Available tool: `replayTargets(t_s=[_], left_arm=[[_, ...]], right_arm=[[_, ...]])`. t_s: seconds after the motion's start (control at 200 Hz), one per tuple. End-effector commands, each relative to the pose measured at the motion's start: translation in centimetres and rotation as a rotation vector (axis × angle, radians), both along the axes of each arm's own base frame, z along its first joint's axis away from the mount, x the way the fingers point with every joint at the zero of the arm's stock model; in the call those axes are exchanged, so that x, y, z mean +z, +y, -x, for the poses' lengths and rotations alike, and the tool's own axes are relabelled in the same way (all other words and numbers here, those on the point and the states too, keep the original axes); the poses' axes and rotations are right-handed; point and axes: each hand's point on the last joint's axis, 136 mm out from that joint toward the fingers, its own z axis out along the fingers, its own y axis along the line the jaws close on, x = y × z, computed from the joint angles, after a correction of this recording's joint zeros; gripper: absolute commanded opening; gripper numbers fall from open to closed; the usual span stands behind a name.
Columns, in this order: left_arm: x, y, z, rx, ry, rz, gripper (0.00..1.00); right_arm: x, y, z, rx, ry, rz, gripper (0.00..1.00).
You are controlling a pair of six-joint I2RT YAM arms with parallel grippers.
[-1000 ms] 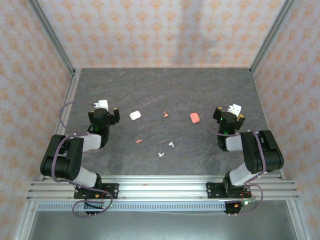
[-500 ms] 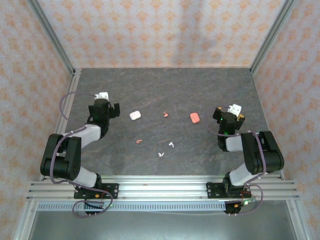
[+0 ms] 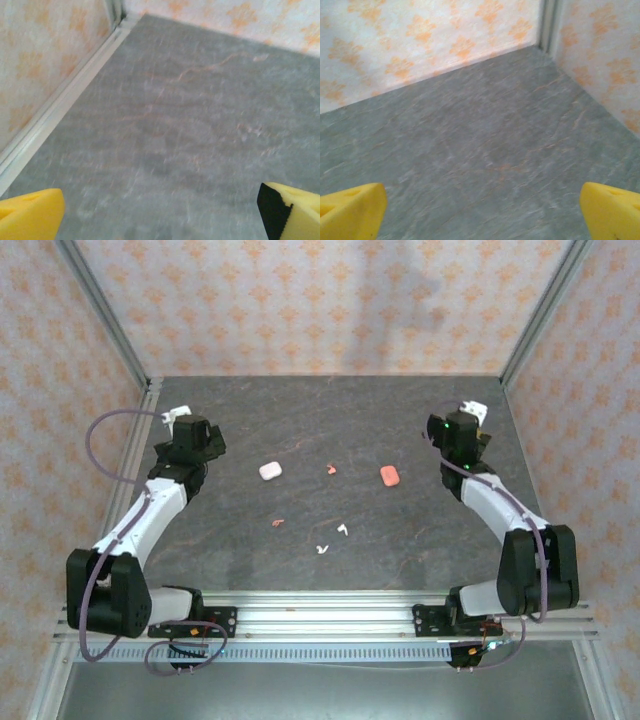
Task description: Insert wireless bluetooth earbuds into charging case
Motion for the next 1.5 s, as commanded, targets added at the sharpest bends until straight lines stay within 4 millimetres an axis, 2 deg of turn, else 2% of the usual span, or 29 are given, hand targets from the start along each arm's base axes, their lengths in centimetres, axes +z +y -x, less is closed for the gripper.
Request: replayTargets(t_s=[0.0, 0.14, 0.18, 0.28, 0.375, 0.61, 0.691, 0.776, 1.016, 1.216, 1.291, 1.421, 1.496], left_arm=[[-2.4, 0.6, 4.2, 0.084, 0.15, 0.071, 1.0], [-4.9, -1.6, 6.0, 0.031, 0.229, 0.205, 1.0], [-5.3, -2.2, 6.2, 0.013, 0.238, 0.239, 1.0], [-4.9, -2.9, 6.4, -0.01, 0.239, 0.281, 1.0], [-3.9, -2.4, 6.7, 0.006, 0.21, 0.256, 1.0], [-1.4, -1.3, 8.2, 0.016, 0.167, 0.196, 1.0], [-1.3, -0.9, 9.4, 0.023, 0.185, 0.164, 1.0], [-1.8, -1.2, 10.0, 0.007, 0.177, 0.184, 1.0], [-4.1, -2.3, 10.8, -0.027, 0.188, 0.241, 1.0], [-4.6, -2.7, 11.0, -0.048, 0.191, 0.258, 1.0], [-4.8, -2.8, 10.8, -0.051, 0.19, 0.263, 1.0], [-5.2, -3.3, 10.5, -0.066, 0.205, 0.281, 1.0], [-5.3, -3.3, 10.6, -0.068, 0.218, 0.285, 1.0]], right_arm=[[-4.9, 4.9, 2.1, 0.11, 0.304, -0.026, 0.96], [-5.8, 13.5, 0.8, 0.276, 0.453, 0.011, 0.94], [-5.4, 16.2, 0.6, 0.314, 0.484, 0.015, 0.93], [-5.5, 22.7, 0.9, 0.415, 0.577, -0.006, 0.93], [-5.7, 28.1, 1.3, 0.525, 0.616, 0.019, 0.93], [-8.2, 35.0, 1.7, 0.617, 0.736, 0.141, 0.94], [-9.0, 37.6, 1.8, 0.662, 0.727, 0.158, 0.94], [-9.6, 40.0, 1.7, 0.715, 0.704, 0.149, 0.95], [-10.7, 43.5, 1.2, 0.785, 0.661, 0.041, 0.97], [-12.4, 46.1, 1.1, 0.794, 0.62, -0.002, 0.98], [-13.1, 46.3, 1.0, 0.795, 0.613, 0.015, 0.98], [-14.7, 45.3, 0.3, 0.762, 0.61, 0.093, 0.99], [-15.3, 45.4, 0.3, 0.77, 0.611, 0.106, 0.99]])
